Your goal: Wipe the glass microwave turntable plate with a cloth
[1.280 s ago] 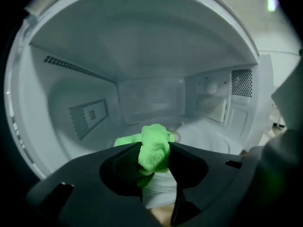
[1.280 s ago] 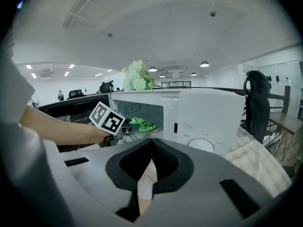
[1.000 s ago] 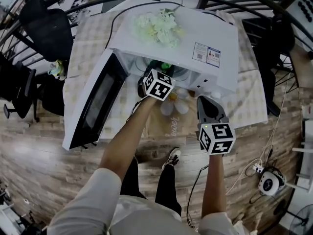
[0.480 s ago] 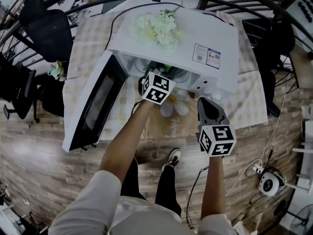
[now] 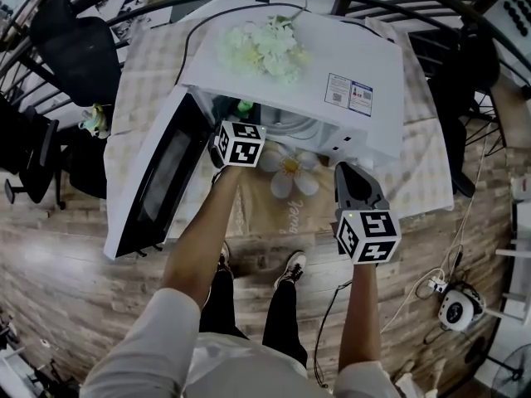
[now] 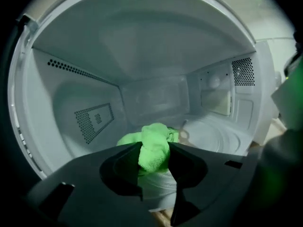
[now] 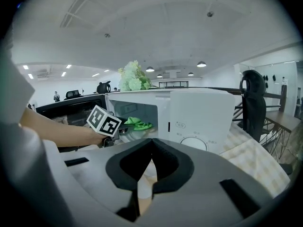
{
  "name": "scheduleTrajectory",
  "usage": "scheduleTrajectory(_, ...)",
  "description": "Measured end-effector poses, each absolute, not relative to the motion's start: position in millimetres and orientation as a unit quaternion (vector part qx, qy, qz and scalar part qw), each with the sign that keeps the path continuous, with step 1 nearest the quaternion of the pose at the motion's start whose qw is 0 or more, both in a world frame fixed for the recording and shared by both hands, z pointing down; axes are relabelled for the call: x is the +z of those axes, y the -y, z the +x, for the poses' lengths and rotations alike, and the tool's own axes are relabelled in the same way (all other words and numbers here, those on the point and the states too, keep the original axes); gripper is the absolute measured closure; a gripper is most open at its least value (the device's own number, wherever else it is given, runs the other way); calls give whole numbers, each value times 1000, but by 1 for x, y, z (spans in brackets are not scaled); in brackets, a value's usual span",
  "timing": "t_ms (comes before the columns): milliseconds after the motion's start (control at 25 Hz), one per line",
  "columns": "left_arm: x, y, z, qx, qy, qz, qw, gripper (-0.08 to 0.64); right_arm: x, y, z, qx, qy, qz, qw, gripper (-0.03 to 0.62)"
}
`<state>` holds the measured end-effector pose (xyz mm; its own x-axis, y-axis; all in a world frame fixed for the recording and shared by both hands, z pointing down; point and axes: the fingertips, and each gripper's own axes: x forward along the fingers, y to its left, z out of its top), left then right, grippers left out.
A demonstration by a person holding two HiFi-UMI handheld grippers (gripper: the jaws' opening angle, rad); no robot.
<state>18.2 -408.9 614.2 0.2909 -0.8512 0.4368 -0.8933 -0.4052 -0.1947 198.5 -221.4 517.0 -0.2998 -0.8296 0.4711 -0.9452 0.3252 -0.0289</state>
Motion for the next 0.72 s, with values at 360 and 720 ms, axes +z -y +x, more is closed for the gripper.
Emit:
scheduleTrajectory(360, 615, 371, 113, 302, 402, 864, -33, 407, 509, 233, 193, 131, 800, 546, 209, 577)
scheduleTrajectory(720, 595, 342, 157, 229, 340, 912, 13, 408, 503, 236, 194, 121, 803, 543, 215, 578)
